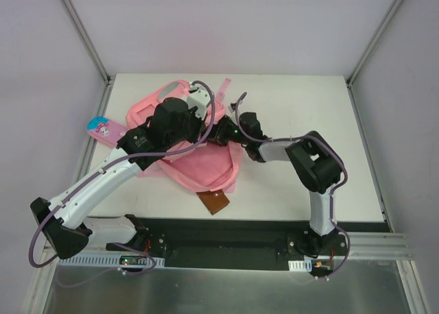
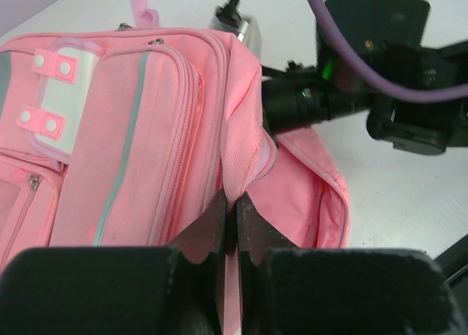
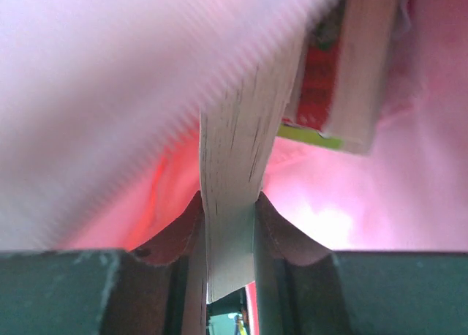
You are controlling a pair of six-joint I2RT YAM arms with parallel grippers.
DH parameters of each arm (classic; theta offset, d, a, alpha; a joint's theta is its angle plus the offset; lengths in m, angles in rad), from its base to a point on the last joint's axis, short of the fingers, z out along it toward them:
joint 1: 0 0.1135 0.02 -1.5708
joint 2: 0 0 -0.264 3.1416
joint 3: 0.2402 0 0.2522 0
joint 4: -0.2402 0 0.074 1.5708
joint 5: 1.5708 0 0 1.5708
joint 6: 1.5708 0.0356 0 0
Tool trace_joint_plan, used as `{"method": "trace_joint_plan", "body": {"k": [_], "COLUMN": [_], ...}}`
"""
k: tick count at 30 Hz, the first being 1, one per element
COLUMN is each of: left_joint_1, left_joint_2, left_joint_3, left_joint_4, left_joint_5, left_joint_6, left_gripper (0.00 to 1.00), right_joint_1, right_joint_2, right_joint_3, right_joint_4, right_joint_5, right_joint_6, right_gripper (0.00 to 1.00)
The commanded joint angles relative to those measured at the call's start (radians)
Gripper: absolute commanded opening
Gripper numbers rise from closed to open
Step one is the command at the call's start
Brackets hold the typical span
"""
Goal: Pack the student bag
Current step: Place the book in the student bag.
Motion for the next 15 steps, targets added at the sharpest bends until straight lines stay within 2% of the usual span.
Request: {"method": "trace_joint_plan", "body": {"k": [1, 3, 4, 5, 7, 9, 15], "left_joint_1": [-0.002, -0.003, -0.003, -0.003, -0.003, -0.003, -0.002], "left_joint_2": [-0.050, -0.042, -0.040, -0.042, -0.045, -0.048, -0.048], "left_joint_3": [-0.004, -0.003, -0.001, -0.003, -0.010, -0.015, -0.021], "left_joint_4": [0.092, 0.092, 0.092, 0.093, 0.099, 0.104, 0.107], "left_joint_5": [0.023, 0.045, 0.052, 0.057, 0.068, 0.074, 0.091], "left_joint_6": [0.010, 0.019, 0.019, 0.019, 0.021, 0.027, 0.028], "left_gripper": [0.00, 0.00, 0.00, 0.00, 0.00, 0.00, 0.00], "right_joint_1": [-0.013, -0.013, -0.016, -0.014, -0.014, -0.014, -0.027], "right_joint_2": [0.011, 0.048, 0.056, 0.068, 0.074, 0.074, 0.050], "right_joint_3": [0.223, 0.240, 0.246, 0.246, 0.243, 0.229, 0.186], "right_joint_4": [-0.094, -0.105, -0.101, -0.101, -0.085, -0.078, -0.073], "right_joint_5": [-0.138, -0.133, -0.126, -0.110, -0.093, -0.058, -0.049], "right_joint_6": [0.001, 0.020, 0.031, 0.036, 0.042, 0.037, 0.016], "right_gripper": [0.09, 0.13, 0.18, 0.28, 0.28, 0.36, 0.47]}}
